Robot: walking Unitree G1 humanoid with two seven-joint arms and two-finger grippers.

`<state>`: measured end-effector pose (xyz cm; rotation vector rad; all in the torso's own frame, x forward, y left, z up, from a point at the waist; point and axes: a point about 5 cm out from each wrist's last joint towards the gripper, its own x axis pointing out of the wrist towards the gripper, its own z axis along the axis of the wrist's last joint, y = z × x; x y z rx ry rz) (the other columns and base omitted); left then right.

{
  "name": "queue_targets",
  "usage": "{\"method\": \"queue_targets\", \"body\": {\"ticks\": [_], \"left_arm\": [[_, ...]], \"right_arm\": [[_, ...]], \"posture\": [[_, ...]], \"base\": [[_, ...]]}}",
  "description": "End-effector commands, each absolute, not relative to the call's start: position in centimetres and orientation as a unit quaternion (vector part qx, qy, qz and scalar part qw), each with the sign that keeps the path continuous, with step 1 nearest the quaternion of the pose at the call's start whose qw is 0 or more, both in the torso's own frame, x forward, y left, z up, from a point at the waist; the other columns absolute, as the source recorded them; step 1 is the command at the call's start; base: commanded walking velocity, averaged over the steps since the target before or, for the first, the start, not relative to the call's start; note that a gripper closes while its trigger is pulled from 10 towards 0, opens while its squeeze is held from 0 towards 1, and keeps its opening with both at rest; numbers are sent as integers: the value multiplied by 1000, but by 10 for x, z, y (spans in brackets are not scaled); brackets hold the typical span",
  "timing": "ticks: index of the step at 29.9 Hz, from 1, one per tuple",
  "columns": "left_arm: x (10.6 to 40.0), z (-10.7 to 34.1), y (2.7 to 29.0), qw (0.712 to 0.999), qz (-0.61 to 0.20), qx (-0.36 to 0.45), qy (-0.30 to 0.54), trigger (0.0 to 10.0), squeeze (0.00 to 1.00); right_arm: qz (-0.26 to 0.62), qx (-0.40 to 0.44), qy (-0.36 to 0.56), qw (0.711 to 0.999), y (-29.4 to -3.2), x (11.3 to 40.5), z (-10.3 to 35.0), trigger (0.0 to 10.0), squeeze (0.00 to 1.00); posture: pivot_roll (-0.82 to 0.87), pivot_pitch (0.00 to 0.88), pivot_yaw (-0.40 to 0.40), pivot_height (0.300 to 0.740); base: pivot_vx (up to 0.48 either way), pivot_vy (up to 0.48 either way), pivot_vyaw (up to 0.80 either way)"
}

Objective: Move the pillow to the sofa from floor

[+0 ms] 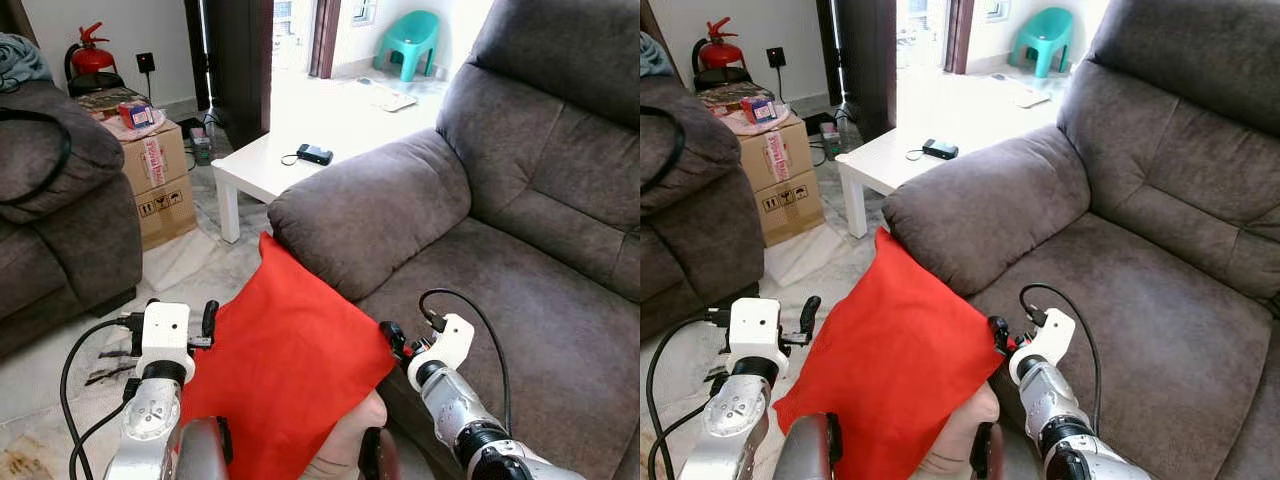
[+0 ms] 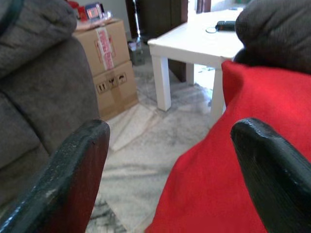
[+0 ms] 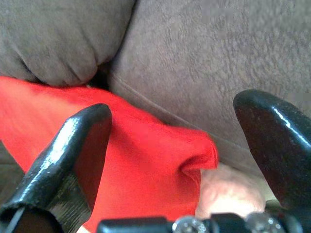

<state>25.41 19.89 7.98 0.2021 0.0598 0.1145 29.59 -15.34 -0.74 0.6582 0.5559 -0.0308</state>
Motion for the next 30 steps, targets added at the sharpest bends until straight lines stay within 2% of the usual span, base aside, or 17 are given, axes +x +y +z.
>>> {"method": "queue_targets", "body": {"ticks": [1, 14, 23, 30], "left_arm": [[254, 83, 193, 994, 42, 98, 27, 10000, 0], [247, 80, 191, 994, 29, 97, 42, 10000, 0], [245, 84, 191, 993, 27, 108, 36, 10000, 0], [249, 95, 194, 993, 26, 113, 18, 10000, 0]], "right_arm": [[-13, 338, 280, 899, -156, 290, -13, 10000, 0], [70, 366, 290, 882, -145, 274, -23, 10000, 0], [72, 343, 271, 896, -147, 275, -21, 10000, 0], [59, 269, 248, 929, -153, 282, -15, 10000, 0]], "posture": [[174, 0, -163, 566], [184, 0, -160, 566], [198, 8, -172, 566], [212, 44, -181, 566]], "base": [[0, 0, 0], [0, 0, 0], [0, 0, 0], [0, 0, 0]]}}
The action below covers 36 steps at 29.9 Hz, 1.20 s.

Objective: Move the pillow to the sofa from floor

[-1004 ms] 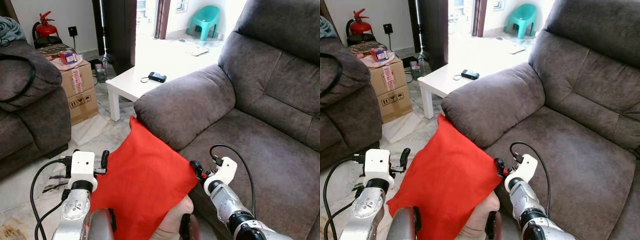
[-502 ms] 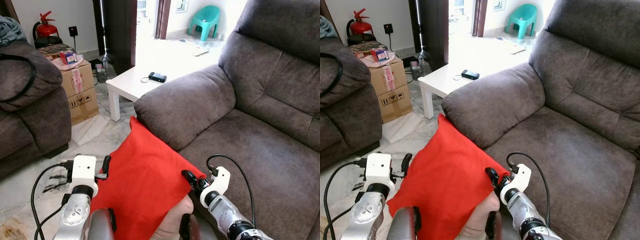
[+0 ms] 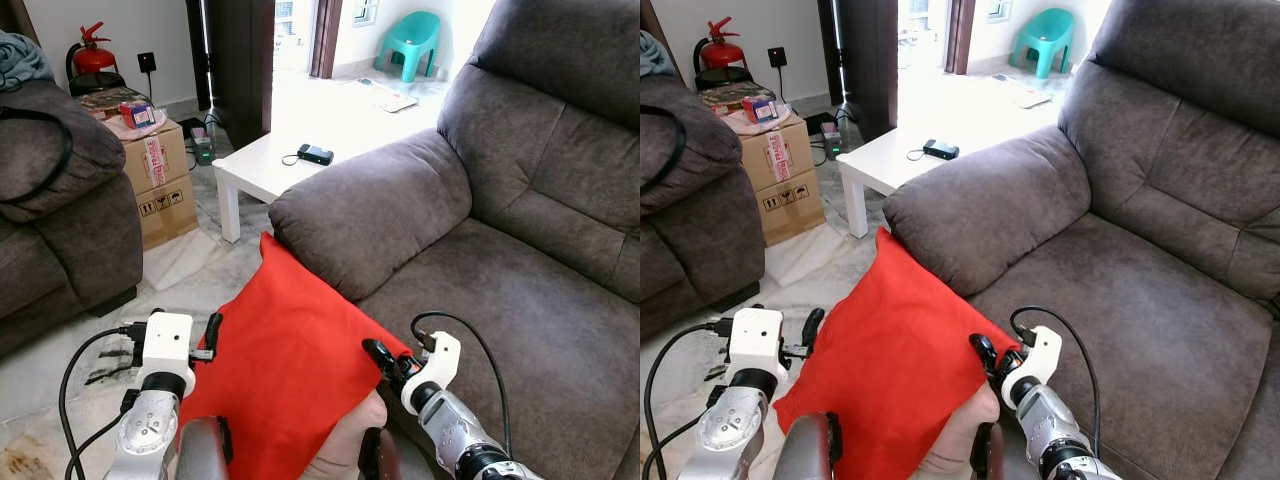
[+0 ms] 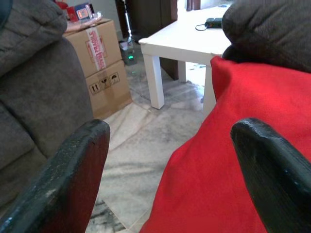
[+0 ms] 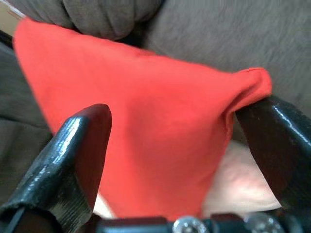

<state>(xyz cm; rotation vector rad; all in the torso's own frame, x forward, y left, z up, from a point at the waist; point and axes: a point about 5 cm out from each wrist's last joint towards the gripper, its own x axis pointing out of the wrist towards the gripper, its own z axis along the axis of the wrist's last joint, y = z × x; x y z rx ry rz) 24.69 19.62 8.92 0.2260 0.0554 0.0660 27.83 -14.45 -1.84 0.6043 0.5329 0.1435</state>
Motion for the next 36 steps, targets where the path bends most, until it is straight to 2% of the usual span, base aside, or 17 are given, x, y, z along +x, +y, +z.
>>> {"method": "queue_targets", "body": {"ticks": [1, 5, 11, 24, 32, 36], "left_arm": [[250, 96, 194, 993, 26, 113, 17, 10000, 0], [254, 104, 195, 993, 25, 116, 6, 10000, 0], [257, 113, 195, 993, 29, 111, -7, 10000, 0], [256, 141, 197, 998, 48, 30, -26, 10000, 0], [254, 152, 198, 998, 47, 9, -34, 10000, 0], [252, 153, 198, 999, 44, 7, -29, 10000, 0]], "right_arm": [[58, 267, 247, 930, -154, 282, -15, 10000, 0], [68, 213, 248, 942, -155, 283, -13, 10000, 0], [73, 195, 249, 946, -154, 280, -16, 10000, 0], [52, 304, 285, 908, -138, 265, -30, 10000, 0], [127, 347, 228, 901, -123, 285, -8, 10000, 0], [148, 349, 228, 897, -115, 287, -5, 10000, 0]], "posture": [[212, 44, -181, 566], [212, 69, -184, 566], [210, 95, -181, 566], [223, 170, -176, 566], [220, 203, -175, 566], [219, 218, -176, 566]], "base": [[0, 0, 0], [0, 0, 0], [0, 0, 0], [0, 0, 0], [0, 0, 0], [0, 0, 0]]}}
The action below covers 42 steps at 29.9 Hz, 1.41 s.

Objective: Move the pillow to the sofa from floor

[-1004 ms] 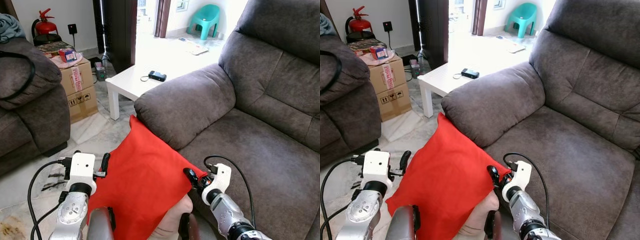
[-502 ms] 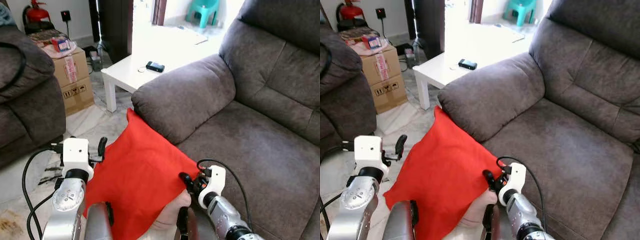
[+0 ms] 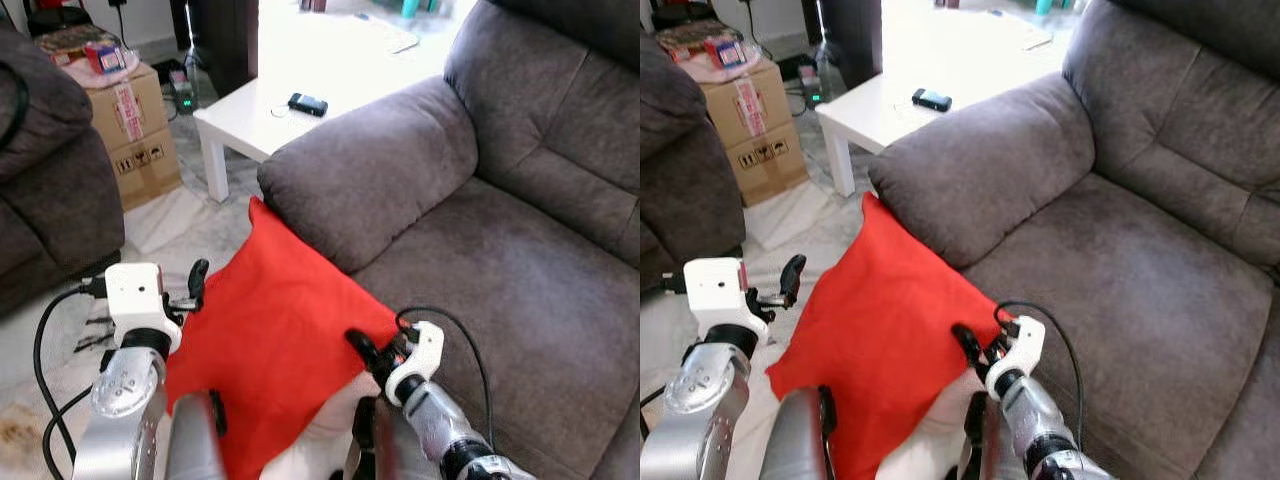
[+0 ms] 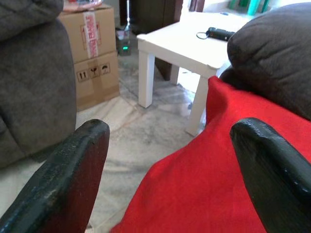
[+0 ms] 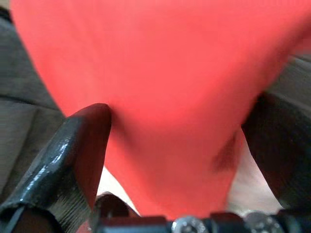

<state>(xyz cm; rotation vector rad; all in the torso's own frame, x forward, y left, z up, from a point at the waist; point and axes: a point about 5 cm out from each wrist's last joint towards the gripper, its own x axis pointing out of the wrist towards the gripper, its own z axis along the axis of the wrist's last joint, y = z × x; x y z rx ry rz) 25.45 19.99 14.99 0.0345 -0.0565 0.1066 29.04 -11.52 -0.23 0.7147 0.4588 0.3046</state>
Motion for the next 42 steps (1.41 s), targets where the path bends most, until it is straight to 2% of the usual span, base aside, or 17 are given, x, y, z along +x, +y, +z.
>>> {"method": "queue_targets", "body": {"ticks": [1, 12, 19, 20, 21, 22, 24, 25, 26, 37, 38, 42], "left_arm": [[251, 153, 198, 999, 44, 7, -29, 10000, 0], [248, 154, 193, 999, 42, 12, -24, 10000, 0], [246, 155, 191, 999, 42, 9, -22, 10000, 0], [247, 155, 191, 999, 42, 10, -22, 10000, 0], [247, 155, 191, 999, 42, 10, -22, 10000, 0], [247, 155, 191, 999, 42, 10, -22, 10000, 0], [247, 156, 191, 999, 43, 9, -23, 10000, 0], [247, 157, 191, 999, 43, 9, -24, 10000, 0], [247, 157, 191, 999, 42, 8, -25, 10000, 0], [246, 156, 188, 999, 38, 6, -22, 10000, 0], [246, 157, 188, 999, 38, 7, -23, 10000, 0], [246, 156, 188, 999, 39, 7, -23, 10000, 0]], "right_arm": [[149, 349, 228, 897, -114, 287, -5, 10000, 0], [143, 305, 240, 910, -110, 287, -7, 10000, 0], [142, 317, 232, 908, -109, 286, -7, 10000, 0], [142, 321, 228, 908, -109, 287, -6, 7137, 0], [141, 323, 225, 908, -109, 287, -5, 7137, 0], [139, 329, 221, 907, -109, 288, -4, 0, 0], [132, 348, 205, 905, -110, 292, 0, 0, 0], [131, 355, 199, 904, -110, 293, 1, 3373, 0], [129, 361, 194, 903, -110, 295, 3, 10000, 0], [138, 394, 187, 889, -104, 296, 5, 10000, 0], [148, 403, 185, 884, -101, 295, 6, 0, 0], [154, 406, 182, 882, -99, 295, 6, 0, 0]], "posture": [[219, 218, -176, 566], [215, 243, -180, 566], [211, 254, -179, 566], [210, 255, -178, 566], [210, 255, -178, 566], [210, 255, -178, 566], [214, 257, -179, 566], [215, 258, -180, 566], [213, 257, -179, 566], [214, 261, -178, 566], [215, 261, -178, 566], [215, 259, -179, 566]], "base": [[0, 0, 0], [0, 0, 0], [0, 0, 0], [0, 0, 0], [0, 0, 0], [0, 0, 0], [0, 0, 0], [0, 0, 0], [0, 0, 0], [0, 0, 0], [0, 0, 0], [0, 0, 0]]}}
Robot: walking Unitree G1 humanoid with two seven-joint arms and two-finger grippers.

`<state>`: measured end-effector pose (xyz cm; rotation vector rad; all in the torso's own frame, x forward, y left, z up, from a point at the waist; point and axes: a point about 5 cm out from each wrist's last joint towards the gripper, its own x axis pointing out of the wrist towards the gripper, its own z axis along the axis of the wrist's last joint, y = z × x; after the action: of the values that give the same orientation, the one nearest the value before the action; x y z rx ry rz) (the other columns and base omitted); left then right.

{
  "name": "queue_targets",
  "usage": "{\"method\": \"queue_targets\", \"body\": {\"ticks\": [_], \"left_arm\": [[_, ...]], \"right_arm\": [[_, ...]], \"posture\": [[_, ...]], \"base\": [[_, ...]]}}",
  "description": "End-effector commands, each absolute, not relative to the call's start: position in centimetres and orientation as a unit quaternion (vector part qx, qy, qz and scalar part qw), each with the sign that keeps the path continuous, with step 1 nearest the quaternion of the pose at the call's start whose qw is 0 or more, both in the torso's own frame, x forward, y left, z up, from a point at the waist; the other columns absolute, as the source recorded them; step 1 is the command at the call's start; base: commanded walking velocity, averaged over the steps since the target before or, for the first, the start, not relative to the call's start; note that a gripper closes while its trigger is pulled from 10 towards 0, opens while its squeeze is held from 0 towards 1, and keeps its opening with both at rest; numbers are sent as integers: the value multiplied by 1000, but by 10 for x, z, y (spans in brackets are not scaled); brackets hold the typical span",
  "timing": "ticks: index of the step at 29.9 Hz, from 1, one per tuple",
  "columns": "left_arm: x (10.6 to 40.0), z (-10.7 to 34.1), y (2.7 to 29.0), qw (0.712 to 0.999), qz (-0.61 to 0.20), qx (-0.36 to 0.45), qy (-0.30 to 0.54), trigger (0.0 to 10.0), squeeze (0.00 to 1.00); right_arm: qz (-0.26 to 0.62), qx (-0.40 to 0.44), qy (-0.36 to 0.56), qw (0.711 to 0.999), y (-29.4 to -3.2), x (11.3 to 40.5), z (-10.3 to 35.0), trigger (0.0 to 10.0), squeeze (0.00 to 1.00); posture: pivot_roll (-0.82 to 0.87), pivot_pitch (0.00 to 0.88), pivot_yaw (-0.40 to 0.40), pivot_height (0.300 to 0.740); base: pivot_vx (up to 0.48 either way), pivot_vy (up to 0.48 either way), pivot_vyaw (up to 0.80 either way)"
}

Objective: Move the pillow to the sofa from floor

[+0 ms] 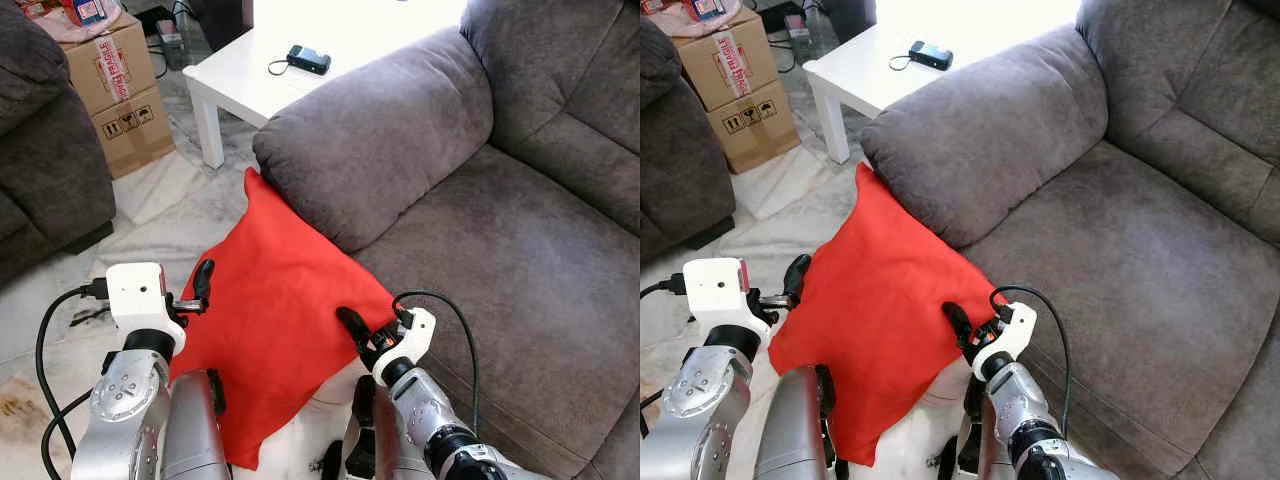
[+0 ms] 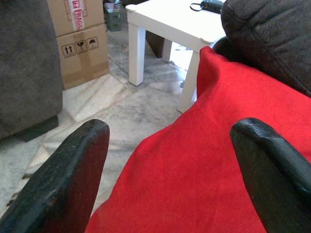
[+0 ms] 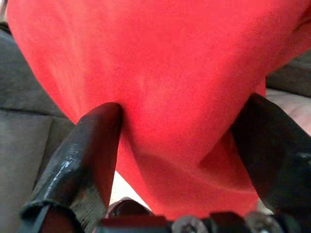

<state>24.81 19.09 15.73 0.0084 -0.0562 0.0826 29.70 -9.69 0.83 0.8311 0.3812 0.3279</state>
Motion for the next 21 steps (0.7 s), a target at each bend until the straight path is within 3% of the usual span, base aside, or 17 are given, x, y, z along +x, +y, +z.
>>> {"method": "queue_targets", "body": {"ticks": [1, 21], "left_arm": [[246, 156, 188, 999, 39, 7, -22, 10000, 0], [247, 156, 187, 999, 39, 4, -22, 10000, 0]], "right_arm": [[155, 408, 181, 882, -99, 295, 6, 0, 0], [167, 415, 171, 878, -99, 294, 7, 0, 0]], "posture": [[215, 259, -179, 566], [209, 257, -178, 566]], "base": [[0, 0, 0], [0, 0, 0]]}}
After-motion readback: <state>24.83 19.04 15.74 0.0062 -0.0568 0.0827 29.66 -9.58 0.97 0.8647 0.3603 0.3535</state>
